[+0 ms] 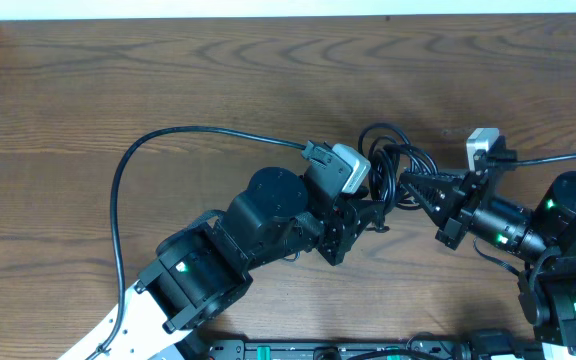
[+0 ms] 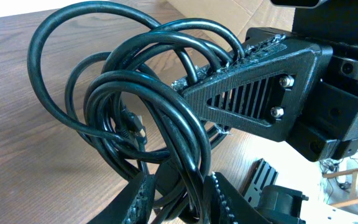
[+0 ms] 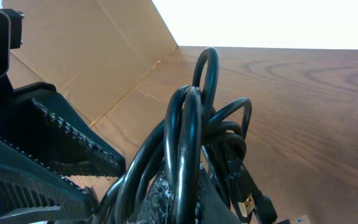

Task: Untangle cables

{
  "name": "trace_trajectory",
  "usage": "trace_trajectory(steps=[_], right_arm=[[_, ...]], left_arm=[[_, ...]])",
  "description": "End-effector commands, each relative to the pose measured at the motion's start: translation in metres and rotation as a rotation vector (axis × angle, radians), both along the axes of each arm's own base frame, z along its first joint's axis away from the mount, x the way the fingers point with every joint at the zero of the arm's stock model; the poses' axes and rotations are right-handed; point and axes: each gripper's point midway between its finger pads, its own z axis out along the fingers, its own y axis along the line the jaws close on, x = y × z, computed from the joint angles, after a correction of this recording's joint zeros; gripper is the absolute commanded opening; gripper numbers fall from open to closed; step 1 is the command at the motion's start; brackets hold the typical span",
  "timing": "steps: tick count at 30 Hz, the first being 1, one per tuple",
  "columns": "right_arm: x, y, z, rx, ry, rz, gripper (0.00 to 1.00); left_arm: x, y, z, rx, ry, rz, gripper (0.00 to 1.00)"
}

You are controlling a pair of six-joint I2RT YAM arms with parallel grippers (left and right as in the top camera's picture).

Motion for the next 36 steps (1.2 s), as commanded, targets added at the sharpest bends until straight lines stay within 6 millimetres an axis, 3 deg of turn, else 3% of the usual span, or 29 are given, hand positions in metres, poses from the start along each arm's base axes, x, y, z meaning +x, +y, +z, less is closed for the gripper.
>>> trace_trajectory(steps=[1, 2, 5, 14, 15, 17, 19, 22, 29, 36], right_arm=[[-0.007, 0.003, 0.006, 0.015, -0.017, 0.033, 0.01], [-0.007, 0.003, 0.006, 0.016, -0.017, 0.033, 0.01], [-0.007, 0.003, 0.006, 0.016, -0.017, 0.033, 0.01], [-0.014, 0.008, 0.012, 0.033, -0.034, 0.086, 0.01], [-0.014, 0.009, 0.013, 0.035, -0.041, 0.094, 0.01], [-0.018, 0.011, 0.017, 0.043, -0.058, 0.12, 0.01], [-0.02, 0.013, 0.019, 0.048, -0.065, 0.138, 0.01], [-0.02, 0.012, 0.019, 0.047, -0.065, 0.136, 0.01], [-0.023, 0.014, 0.021, 0.069, -0.047, 0.151, 0.01], [-0.043, 0.024, 0.044, 0.114, -0.133, 0.295, 0.01]], left_arm=[[-0.002, -0.003, 0.012, -0.033, -0.004, -0.013, 0.3], [-0.002, -0.003, 0.012, -0.043, 0.015, -0.004, 0.31], [-0.002, -0.003, 0.013, -0.066, 0.061, 0.018, 0.59], [-0.002, -0.003, 0.012, -0.065, 0.061, 0.019, 0.61], [-0.002, -0.003, 0.012, -0.065, 0.061, 0.019, 0.61], [-0.002, -0.003, 0.012, -0.064, 0.061, 0.019, 0.37], [-0.002, -0.003, 0.012, -0.063, 0.063, 0.019, 0.23], [-0.002, -0.003, 0.012, -0.063, 0.063, 0.019, 0.09], [-0.002, -0.003, 0.012, -0.064, 0.062, 0.019, 0.08], [0.001, -0.005, 0.013, -0.069, 0.055, 0.022, 0.08]])
